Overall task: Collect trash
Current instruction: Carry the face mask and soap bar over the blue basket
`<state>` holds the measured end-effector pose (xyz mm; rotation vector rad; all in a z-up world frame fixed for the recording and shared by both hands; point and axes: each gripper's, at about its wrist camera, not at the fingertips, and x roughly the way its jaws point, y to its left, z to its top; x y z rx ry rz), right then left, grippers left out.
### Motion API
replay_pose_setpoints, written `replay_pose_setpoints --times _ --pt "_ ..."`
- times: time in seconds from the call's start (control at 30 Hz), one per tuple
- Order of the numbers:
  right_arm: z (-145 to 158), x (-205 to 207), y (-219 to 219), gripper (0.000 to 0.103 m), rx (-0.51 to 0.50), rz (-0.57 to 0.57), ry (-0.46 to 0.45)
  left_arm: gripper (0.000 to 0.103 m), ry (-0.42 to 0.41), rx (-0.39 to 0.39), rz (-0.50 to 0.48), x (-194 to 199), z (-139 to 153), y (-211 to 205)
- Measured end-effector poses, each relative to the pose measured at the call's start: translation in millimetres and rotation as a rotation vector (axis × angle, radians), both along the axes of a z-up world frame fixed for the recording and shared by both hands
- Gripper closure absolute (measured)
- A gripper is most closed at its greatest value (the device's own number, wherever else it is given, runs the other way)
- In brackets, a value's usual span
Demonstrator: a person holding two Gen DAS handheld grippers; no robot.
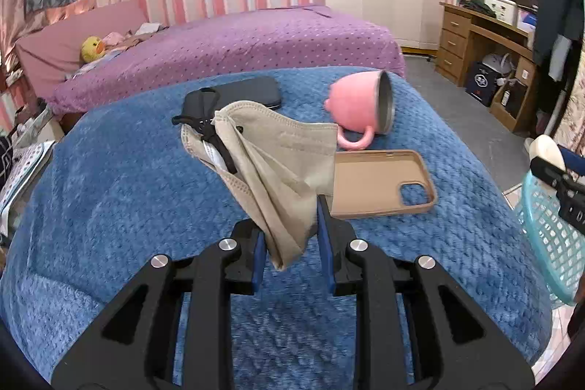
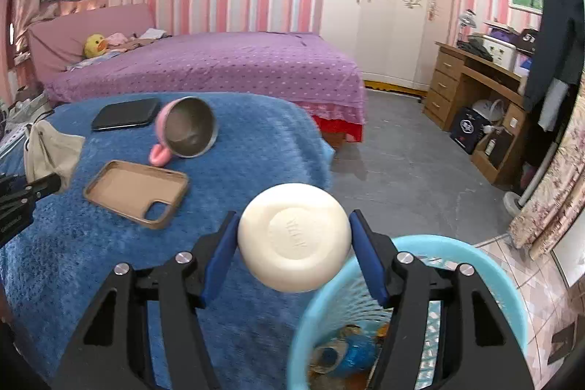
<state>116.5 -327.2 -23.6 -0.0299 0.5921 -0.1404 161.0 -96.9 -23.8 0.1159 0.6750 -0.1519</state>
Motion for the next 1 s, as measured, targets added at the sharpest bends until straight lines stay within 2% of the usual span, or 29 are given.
replay_pose_setpoints --times 0.3,0.43,0.5,0.63,0.77,1.0 --pt "-1 -25 -66 0.042 -0.018 -0.102 0.015 0.08 -0.047 0.005 -0.109 -20 2 -48" --pt "-1 -40 -98 0.042 -0.01 -0.143 0.012 0.08 -0.027 -0.042 -0.157 -29 -1 -75" --pt "-2 -45 -114 0.042 -0.001 -0.168 0.014 0.08 -0.01 -0.057 -0.195 -33 -4 -94" --pt "-8 -57 -140 0.042 -0.014 -0.223 0.033 0.08 -0.01 -0.034 -0.269 -48 -7 -139" --pt "-11 -63 -155 0.042 -0.002 -0.245 0.035 0.08 -0.002 -0.045 -0.354 -65 -9 -187" --pt "-13 -79 -175 0.042 0.018 -0.276 0.023 0.078 0.006 -0.005 -0.483 -87 -15 -252"
